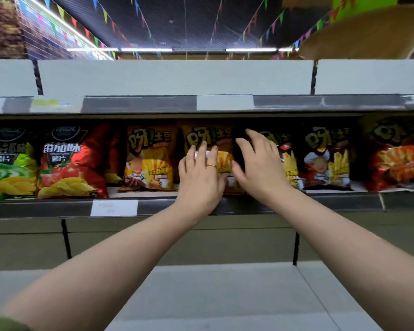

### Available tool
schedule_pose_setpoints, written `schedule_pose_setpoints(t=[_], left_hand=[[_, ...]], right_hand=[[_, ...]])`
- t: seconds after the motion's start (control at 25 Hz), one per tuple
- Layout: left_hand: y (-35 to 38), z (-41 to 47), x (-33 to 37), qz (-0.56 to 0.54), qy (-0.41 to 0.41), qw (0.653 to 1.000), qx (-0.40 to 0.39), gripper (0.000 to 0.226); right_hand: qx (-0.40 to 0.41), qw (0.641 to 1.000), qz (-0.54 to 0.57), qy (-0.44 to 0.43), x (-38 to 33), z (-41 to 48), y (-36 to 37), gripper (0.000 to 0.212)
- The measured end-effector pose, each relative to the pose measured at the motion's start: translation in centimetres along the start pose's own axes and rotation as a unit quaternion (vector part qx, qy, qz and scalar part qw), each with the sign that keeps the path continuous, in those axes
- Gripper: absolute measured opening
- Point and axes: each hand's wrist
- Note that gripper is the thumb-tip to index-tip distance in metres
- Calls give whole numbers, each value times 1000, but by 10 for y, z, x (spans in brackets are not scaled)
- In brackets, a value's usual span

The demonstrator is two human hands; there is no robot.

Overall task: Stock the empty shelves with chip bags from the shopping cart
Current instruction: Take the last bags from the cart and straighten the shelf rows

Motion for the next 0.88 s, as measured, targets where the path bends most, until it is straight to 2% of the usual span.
schedule_pose_setpoints(t=[0.16,0.24,0.36,0.48,0.64,0.88], left_hand=[[13,8,41,8,-25,999,-31,70],[17,12,54,7,-43,998,-47,73],[22,14,63,5,-71,995,-64,74],[30,14,71,-68,-82,992,-71,71],[39,23,80,-218,-92,967,-92,74],[57,50,86,-235,-121,954,-141,70]], right_hand=[[-32,999,-28,29,54,-20,-12,54],[-81,994,-34,72,74,-26,-12,64],[-145,981,9,129,87,-33,-3,76],[-183,965,103,160,88,-35,5,80],[-171,961,133,171,85,-27,16,82],[-180,963,91,178,98,-8,24,75]])
Point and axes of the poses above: each hand's wrist, its own z-axis towards the middle knuckle, its own y-axis out of the palm, x = y × z, and after that the axes turned 2 degrees about -z, right-handed
